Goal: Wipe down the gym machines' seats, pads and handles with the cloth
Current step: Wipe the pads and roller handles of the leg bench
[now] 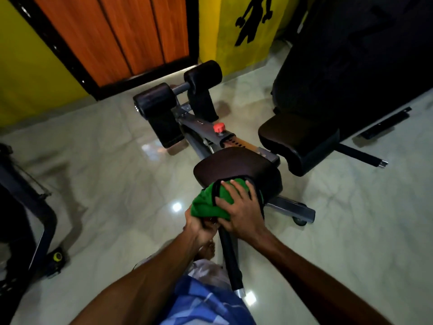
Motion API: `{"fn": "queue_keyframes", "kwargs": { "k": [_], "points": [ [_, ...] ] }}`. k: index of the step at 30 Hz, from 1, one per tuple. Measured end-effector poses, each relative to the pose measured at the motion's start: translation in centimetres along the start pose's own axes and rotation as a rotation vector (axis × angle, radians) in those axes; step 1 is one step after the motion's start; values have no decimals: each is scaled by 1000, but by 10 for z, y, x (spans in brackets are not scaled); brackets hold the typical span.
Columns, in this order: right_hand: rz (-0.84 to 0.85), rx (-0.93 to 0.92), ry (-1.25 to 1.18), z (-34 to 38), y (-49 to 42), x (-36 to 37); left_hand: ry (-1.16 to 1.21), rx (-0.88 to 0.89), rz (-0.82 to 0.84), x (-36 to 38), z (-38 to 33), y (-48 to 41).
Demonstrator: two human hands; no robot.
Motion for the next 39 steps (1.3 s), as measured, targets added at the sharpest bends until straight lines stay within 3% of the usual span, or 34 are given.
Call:
{"fn": "queue_keyframes", "kwargs": {
  "k": [6, 10, 15, 18, 25, 28, 32, 34, 39],
  "points": [
    [414, -179, 116, 37, -72, 13, 257, -45, -23, -5, -4, -11],
    [522, -194, 179, 55, -113, 34, 380, -25, -57, -4, -14, -21],
    [605, -224, 178, 58, -169, 61, 315, -2, -120, 3, -19, -38],
    [684, -113, 114, 40, -197, 77, 278, -21, -109, 9, -14, -46],
    [528, 238, 121, -67, -176, 68, 216, 48, -124, 32, -3, -39],
    [442, 187, 164, -54, -139, 47, 267, 106, -120, 39, 1, -29],
    [268, -18, 104, -4, -82, 14, 304, 175, -70, 41, -1, -19],
    [243, -76, 75, -15, -71, 10, 311, 189, -44, 42, 0, -13],
    [205, 288, 132, -92, -84, 8, 239, 211, -23, 40, 7, 0]
  ]
}}
Point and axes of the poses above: each hand's wrist, its own y-axis away from the middle knuckle, its own x-axis out of the palm, z = x × y, the point moved 8 cm from there along -y, towards the middle knuckle, and after that the axes turned 15 degrees about y, right-handed, at the moved point
